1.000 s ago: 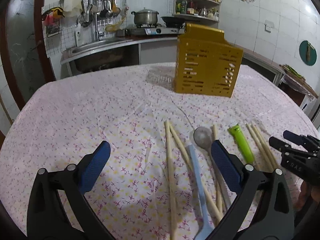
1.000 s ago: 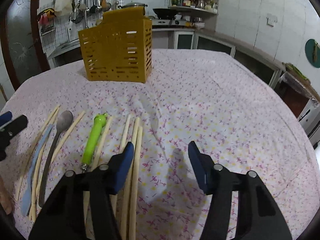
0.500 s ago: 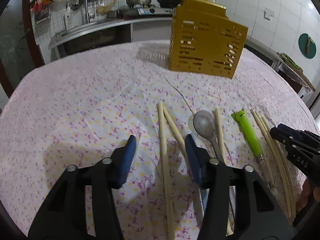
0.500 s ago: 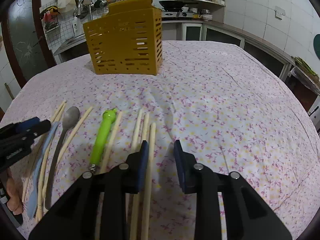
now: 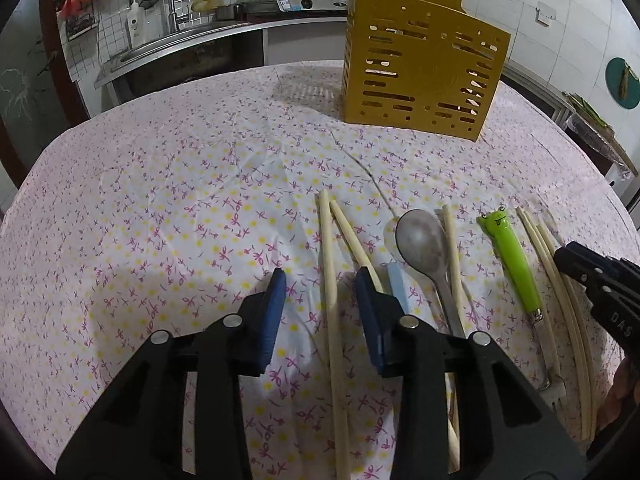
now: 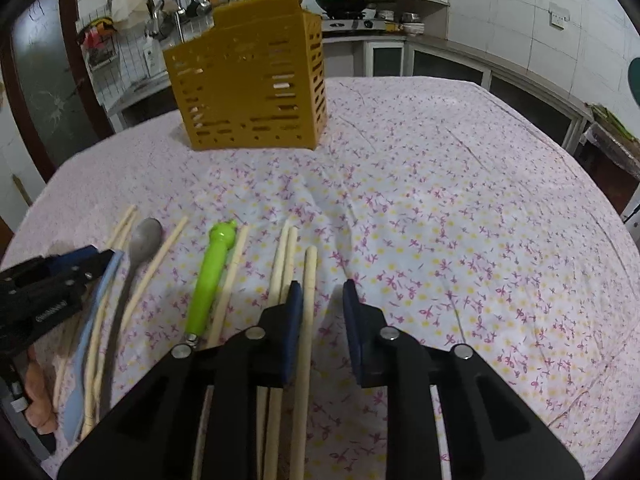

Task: Organize utensils
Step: 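Close the left tool on a wooden chopstick while the right tool grasps another chopstick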

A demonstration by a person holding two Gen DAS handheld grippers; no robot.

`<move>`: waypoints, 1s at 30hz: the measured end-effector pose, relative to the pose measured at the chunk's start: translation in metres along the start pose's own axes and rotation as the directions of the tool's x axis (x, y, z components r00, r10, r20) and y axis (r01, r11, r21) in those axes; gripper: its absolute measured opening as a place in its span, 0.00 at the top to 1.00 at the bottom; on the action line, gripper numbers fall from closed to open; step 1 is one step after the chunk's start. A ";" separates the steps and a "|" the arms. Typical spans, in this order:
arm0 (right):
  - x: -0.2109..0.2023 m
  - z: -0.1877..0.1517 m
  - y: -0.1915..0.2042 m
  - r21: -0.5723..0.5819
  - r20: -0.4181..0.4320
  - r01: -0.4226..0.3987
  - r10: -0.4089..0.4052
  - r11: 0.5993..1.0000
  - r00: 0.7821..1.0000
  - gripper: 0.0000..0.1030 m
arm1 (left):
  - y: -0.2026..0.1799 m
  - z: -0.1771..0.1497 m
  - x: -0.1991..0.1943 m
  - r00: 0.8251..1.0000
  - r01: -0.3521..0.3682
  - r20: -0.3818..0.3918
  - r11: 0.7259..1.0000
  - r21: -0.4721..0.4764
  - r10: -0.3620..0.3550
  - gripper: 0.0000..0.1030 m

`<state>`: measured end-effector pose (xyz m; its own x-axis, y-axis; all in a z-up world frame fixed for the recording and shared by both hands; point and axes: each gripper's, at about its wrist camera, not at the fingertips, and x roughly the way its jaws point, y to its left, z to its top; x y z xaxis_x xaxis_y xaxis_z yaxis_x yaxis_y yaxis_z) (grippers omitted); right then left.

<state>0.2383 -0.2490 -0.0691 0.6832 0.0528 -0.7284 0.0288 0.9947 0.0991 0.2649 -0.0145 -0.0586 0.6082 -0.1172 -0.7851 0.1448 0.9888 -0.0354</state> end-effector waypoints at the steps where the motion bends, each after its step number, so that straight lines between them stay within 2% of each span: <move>1: -0.001 0.000 0.000 0.001 0.006 0.006 -0.006 1.000 1.000 0.78 | 0.000 0.000 0.000 1.000 0.000 0.000 1.000 0.000 0.000 0.66; 6: 0.000 -0.001 0.004 -0.026 0.004 0.029 -0.029 0.999 1.000 0.77 | 0.000 0.000 0.000 1.000 0.000 -0.001 1.000 0.001 0.000 0.66; 8: 0.004 -0.001 0.004 -0.025 -0.014 0.038 -0.038 0.999 0.999 0.65 | 0.000 0.000 0.000 1.000 0.002 -0.001 1.000 -0.002 -0.002 0.66; 13: 0.003 -0.002 -0.001 -0.005 -0.018 0.034 -0.034 0.999 0.999 0.65 | -0.001 -0.001 0.001 1.000 0.003 0.002 1.000 -0.001 -0.003 0.66; 18: 0.009 0.000 0.008 -0.048 -0.037 0.069 -0.071 0.996 0.997 0.65 | -0.001 -0.001 0.001 1.000 0.000 0.002 1.000 0.002 0.000 0.65; 22: 0.013 0.006 0.011 -0.032 -0.047 0.087 -0.088 0.996 0.995 0.66 | -0.002 -0.001 0.001 1.000 -0.008 -0.001 1.000 0.009 0.008 0.65; 24: 0.016 0.008 0.014 -0.039 -0.045 0.102 -0.103 0.994 0.994 0.68 | -0.003 -0.001 0.002 1.000 -0.013 -0.004 1.000 0.013 0.013 0.65; 27: 0.016 0.007 0.017 -0.058 -0.043 0.092 -0.094 0.994 0.995 0.79 | -0.002 0.002 0.004 1.000 -0.007 -0.011 1.000 0.011 0.007 0.65; 29: 0.013 0.006 0.016 -0.054 -0.040 0.085 -0.087 0.995 0.995 0.91 | -0.002 0.003 0.004 1.000 -0.007 -0.014 1.000 0.015 0.007 0.65; 30: 0.012 0.006 0.014 -0.049 -0.042 0.077 -0.079 0.996 0.996 0.92 | -0.003 0.003 0.005 1.000 -0.012 -0.017 1.000 0.024 0.012 0.65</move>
<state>0.2515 -0.2349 -0.0722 0.6473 -0.0220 -0.7619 0.0451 0.9989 0.0094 0.2699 -0.0187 -0.0602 0.5968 -0.1038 -0.7957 0.1565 0.9876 -0.0115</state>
